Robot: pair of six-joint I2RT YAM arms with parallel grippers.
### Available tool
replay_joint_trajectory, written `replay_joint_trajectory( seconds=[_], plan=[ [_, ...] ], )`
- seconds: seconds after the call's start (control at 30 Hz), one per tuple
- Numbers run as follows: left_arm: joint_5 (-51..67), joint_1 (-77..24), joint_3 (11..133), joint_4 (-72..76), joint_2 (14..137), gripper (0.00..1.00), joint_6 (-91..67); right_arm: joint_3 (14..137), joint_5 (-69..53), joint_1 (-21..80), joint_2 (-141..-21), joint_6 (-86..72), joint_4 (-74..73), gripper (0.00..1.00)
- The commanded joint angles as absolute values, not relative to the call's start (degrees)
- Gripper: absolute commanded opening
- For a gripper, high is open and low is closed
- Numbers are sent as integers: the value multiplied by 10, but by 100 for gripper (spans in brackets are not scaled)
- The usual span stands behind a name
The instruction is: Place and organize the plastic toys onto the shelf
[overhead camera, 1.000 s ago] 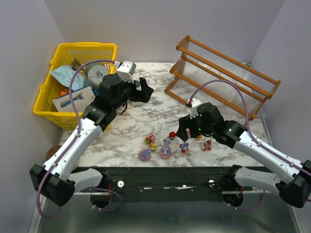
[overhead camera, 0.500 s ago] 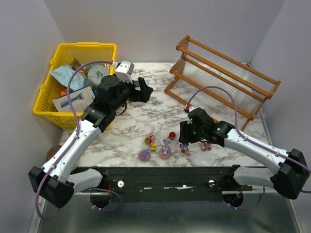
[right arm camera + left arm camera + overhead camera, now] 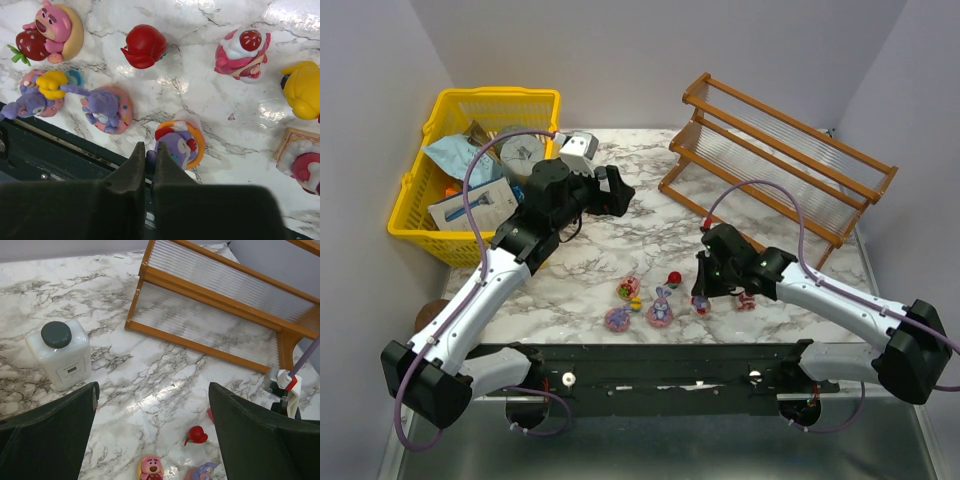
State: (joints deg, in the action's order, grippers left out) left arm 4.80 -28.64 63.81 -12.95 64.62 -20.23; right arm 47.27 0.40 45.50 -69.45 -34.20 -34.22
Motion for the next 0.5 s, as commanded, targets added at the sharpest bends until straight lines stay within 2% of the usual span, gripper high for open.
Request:
replay_joint_trajectory(
  seconds=[0.0, 0.27, 0.47],
  plan=[
    [45, -294, 624, -131, 635, 99, -202, 502, 18, 460, -700, -399, -400, 1],
    [69, -302, 601, -103, 644, 99, -212, 670, 92, 453, -701, -475, -547, 1],
    [168, -343, 540, -20, 614, 99, -178, 764, 93, 392, -701, -502, -613, 1]
  ],
)
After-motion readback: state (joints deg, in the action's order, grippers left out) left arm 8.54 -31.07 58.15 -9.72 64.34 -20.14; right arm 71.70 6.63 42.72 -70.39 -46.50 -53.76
